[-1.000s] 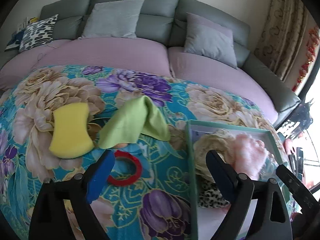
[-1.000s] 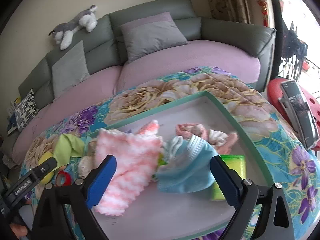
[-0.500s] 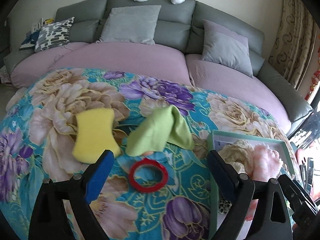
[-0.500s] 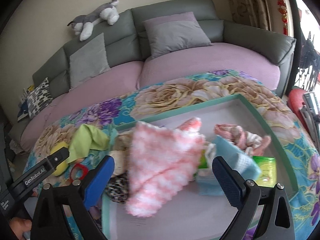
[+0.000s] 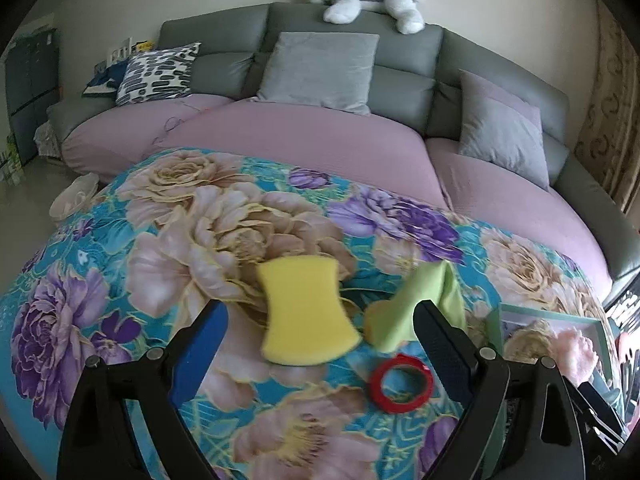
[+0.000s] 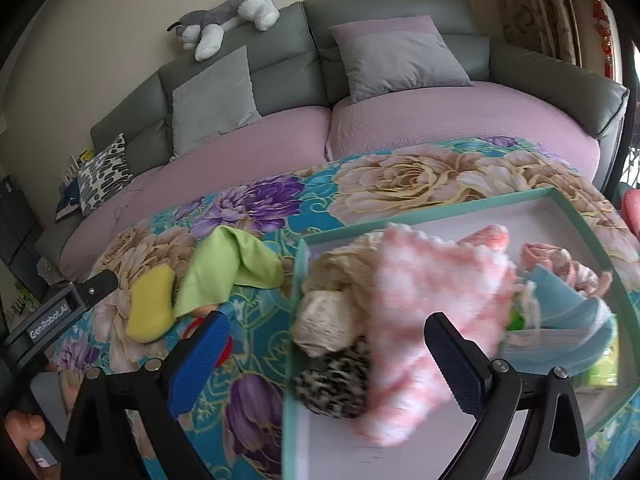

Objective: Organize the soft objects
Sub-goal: 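Withdraw both open tools from the tray toward the yellow sponge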

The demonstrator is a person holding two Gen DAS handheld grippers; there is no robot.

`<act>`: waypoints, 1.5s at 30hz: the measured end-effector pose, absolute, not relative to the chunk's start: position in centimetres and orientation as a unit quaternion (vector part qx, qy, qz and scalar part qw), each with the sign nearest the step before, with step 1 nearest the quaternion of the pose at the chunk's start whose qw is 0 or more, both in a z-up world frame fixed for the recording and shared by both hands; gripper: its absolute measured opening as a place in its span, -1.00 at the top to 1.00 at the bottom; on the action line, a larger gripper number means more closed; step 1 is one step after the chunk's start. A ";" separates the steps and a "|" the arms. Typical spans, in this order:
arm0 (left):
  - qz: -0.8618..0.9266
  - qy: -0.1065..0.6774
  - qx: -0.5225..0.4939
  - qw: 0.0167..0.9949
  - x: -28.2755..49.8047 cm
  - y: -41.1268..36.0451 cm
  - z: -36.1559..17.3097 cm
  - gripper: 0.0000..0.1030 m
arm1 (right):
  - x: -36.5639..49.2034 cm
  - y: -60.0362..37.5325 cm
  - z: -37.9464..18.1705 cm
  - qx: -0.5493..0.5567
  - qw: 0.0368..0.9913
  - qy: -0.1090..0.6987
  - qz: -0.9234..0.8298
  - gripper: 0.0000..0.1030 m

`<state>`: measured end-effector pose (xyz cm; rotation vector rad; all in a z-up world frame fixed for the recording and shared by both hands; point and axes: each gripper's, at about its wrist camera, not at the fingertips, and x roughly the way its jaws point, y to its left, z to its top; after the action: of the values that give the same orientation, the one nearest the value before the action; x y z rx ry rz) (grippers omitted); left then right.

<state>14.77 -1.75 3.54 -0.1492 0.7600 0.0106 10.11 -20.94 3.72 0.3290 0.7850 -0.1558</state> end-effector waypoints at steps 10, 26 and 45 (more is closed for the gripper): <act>0.041 0.353 -0.104 0.929 15.3 3.3 3.8 -0.83 | 12.1 -17.0 4.6 0.148 0.925 0.348 -0.046 -0.93; 0.065 0.368 -0.123 0.919 17.6 6.3 3.0 -0.83 | 14.9 -11.2 2.9 0.137 0.918 0.370 0.025 -0.92; -0.027 0.464 -0.102 0.879 21.9 2.5 -1.7 -0.83 | 17.6 -9.0 -2.9 0.083 0.876 0.475 0.012 -0.70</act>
<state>21.86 2.51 -1.74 -0.2128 0.9678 -0.0572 17.63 -8.98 -2.88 0.1726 0.9903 0.0246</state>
